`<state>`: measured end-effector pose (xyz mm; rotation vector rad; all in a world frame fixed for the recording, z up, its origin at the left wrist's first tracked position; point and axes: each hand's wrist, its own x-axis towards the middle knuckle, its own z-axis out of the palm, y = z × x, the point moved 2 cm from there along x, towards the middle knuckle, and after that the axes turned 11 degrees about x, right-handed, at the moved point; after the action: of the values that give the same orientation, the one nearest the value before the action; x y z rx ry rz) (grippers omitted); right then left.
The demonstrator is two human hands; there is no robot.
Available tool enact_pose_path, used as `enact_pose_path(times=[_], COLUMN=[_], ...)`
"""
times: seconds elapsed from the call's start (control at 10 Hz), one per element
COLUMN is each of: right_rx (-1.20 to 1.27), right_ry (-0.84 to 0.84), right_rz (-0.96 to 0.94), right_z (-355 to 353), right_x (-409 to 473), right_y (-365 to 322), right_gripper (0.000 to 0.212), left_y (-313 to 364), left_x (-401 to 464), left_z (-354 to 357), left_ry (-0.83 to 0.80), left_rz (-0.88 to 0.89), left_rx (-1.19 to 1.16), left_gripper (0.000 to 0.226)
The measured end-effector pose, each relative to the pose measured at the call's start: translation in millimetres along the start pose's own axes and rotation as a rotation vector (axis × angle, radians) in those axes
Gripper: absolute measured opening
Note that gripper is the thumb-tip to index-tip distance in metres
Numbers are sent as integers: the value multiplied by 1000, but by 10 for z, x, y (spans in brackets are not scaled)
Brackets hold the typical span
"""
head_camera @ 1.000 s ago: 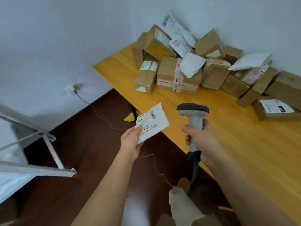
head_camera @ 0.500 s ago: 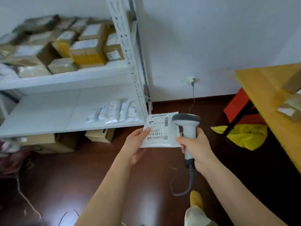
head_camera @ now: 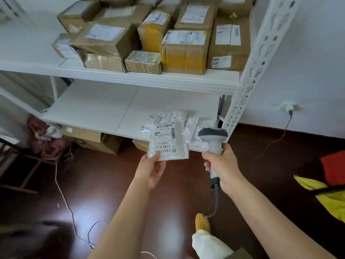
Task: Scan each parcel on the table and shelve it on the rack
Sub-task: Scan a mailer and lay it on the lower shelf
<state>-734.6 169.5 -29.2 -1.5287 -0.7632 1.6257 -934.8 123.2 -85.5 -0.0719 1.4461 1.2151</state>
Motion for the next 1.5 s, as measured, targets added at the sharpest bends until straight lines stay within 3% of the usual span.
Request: enact_pose_path(times=[0.2, 0.4, 0.6, 0.7, 0.8, 0.9, 1.0, 1.1, 1.2, 1.3, 1.5], right_rx=[-135, -186, -104, -81, -72, -83, -98, -90, -70, -56, -12], right_ry=[-66, -47, 75, 86, 110, 153, 162, 164, 173, 186, 269], right_rz=[35, 69, 75, 83, 82, 78, 59, 16, -25, -51, -47], right_z=[944, 1984, 2962, 3306, 3467, 3508, 3516, 3471, 3400, 3299, 3078], right_x=[360, 637, 884, 998, 1101, 1300, 1602, 1971, 2340, 2634, 2814], right_y=[-120, 18, 219, 255, 312, 471, 694, 979, 1268, 1512, 1721], right_gripper=[39, 38, 36, 32, 30, 28, 27, 27, 26, 25, 29], left_y=[575, 1155, 2016, 2278, 2326, 2225, 2091, 1973, 1818, 1664, 1588], left_x=[540, 1206, 2010, 2309, 2631, 3029, 3568, 4095, 4440, 4969, 5193], left_z=[-657, -1378, -1903, -2012, -2094, -2109, -2058, -1970, -1891, -1788, -1523], left_ry=[161, 334, 235, 263, 141, 72, 165, 275, 355, 329, 173], left_rz=[-8, -60, -33, -46, 23, -22, -114, 27, 92, 131, -16], left_rx=[-146, -141, 9, -45, 399, 538, 232, 813, 1014, 957, 495], left_gripper=[28, 41, 44, 44, 25, 14, 30, 39, 46, 45, 42])
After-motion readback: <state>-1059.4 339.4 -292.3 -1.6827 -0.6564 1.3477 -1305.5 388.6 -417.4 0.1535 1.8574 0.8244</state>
